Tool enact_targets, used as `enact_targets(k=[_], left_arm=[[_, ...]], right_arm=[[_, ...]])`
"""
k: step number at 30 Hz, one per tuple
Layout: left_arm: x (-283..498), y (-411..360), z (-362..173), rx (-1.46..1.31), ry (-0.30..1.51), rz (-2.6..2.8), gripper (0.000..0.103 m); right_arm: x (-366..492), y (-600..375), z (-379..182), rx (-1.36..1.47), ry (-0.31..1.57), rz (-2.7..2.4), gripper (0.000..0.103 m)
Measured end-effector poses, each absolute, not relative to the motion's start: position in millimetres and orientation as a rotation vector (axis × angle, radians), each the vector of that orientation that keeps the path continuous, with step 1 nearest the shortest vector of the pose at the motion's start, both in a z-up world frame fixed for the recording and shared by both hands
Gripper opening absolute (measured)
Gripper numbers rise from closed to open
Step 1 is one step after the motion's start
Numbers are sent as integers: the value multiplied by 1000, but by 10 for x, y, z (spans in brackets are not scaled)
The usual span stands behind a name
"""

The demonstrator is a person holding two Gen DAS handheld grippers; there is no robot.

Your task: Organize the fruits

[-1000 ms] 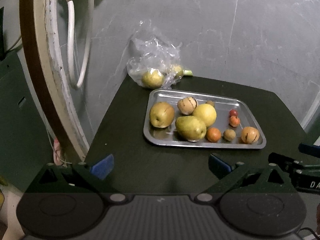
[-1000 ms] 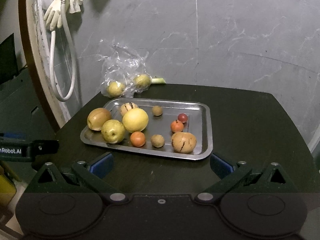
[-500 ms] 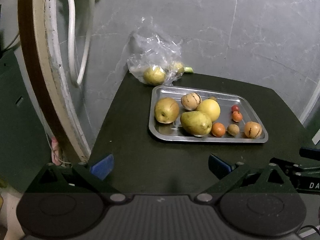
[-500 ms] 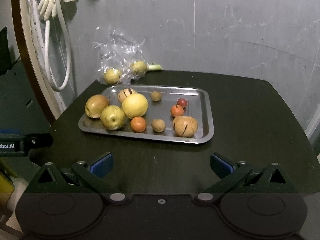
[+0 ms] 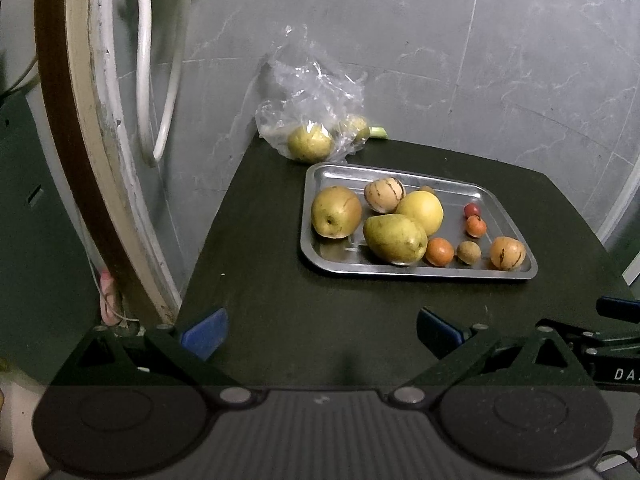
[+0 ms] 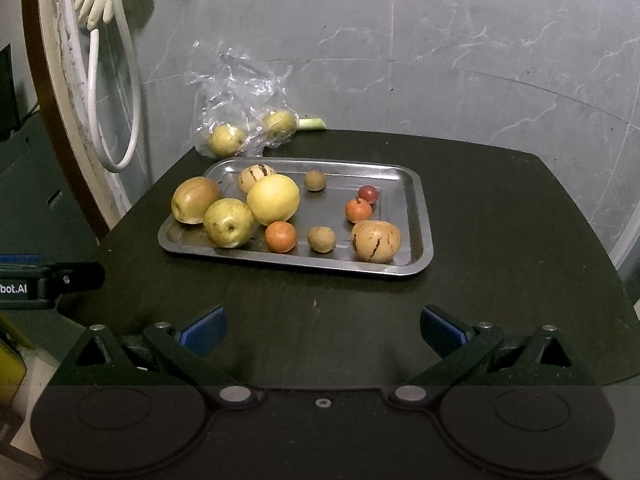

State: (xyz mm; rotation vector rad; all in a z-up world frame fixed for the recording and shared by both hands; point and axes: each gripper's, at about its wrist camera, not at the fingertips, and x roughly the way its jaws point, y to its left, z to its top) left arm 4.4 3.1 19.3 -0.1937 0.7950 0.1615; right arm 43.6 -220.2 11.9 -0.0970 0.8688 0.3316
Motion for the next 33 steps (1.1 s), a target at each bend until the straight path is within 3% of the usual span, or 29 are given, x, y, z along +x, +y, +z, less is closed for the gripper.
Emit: enact_targets(k=[33], left_arm=[[176,-4,199,-176,826,131,102]], right_arm=[[513,-2124,80,-112,873,299,102]])
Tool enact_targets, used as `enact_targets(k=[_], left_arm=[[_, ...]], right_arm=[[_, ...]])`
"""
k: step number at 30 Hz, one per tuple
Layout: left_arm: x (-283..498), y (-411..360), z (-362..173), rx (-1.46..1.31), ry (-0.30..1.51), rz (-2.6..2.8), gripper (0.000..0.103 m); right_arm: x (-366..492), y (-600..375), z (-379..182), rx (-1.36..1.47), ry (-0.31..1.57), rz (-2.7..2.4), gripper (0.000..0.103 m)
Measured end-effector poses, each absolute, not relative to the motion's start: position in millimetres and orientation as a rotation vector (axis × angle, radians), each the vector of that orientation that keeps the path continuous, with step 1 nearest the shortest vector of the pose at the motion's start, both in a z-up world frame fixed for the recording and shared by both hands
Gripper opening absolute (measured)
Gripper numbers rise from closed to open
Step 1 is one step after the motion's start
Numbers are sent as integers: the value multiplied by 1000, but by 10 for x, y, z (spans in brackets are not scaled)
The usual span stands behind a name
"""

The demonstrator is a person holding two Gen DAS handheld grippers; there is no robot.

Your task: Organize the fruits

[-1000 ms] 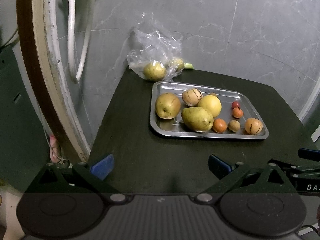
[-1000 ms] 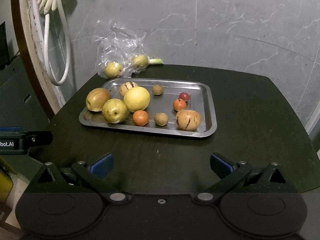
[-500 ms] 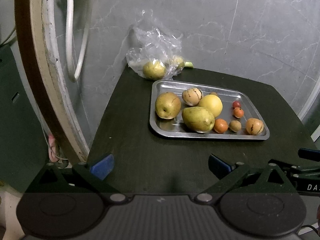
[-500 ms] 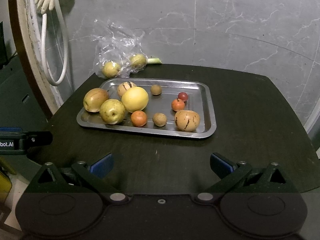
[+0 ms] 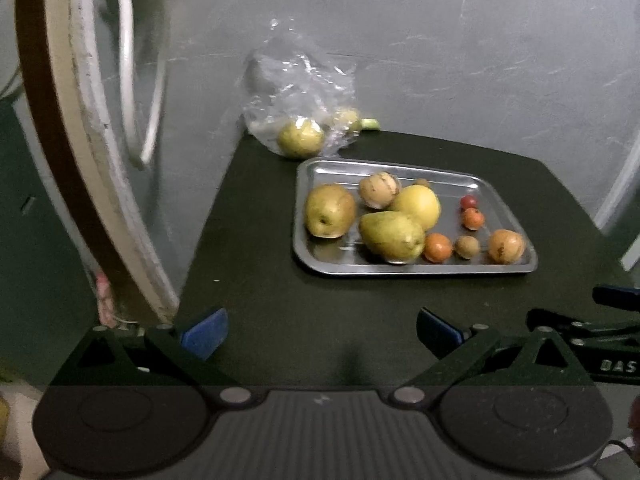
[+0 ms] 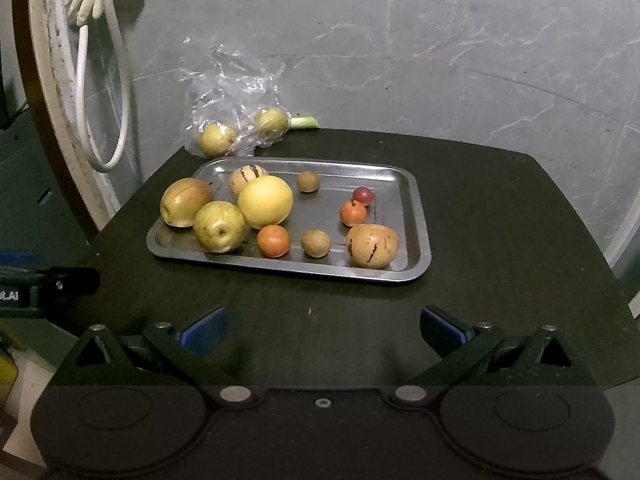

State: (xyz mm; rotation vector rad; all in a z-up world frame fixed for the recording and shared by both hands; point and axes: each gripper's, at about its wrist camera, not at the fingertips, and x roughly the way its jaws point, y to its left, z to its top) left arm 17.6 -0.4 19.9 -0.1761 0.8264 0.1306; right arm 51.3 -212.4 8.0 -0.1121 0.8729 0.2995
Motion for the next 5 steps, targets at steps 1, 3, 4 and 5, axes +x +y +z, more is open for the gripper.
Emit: enact_targets(k=[1,3,4,5], left_arm=[[172,-8,202,-177,821,126,102],[179,-26,212,-164,816,126,102],[182,-29,214,-161,815,126,102],[187,-28,214,-162,815,122,102]], right_arm=[[517,-2124,78,-112,873,297,102],[524,-2119,71,-112,874,294,102],[529,-2114,68,-113,874,292,102],[533,-2109,66,-113,875,292,102]])
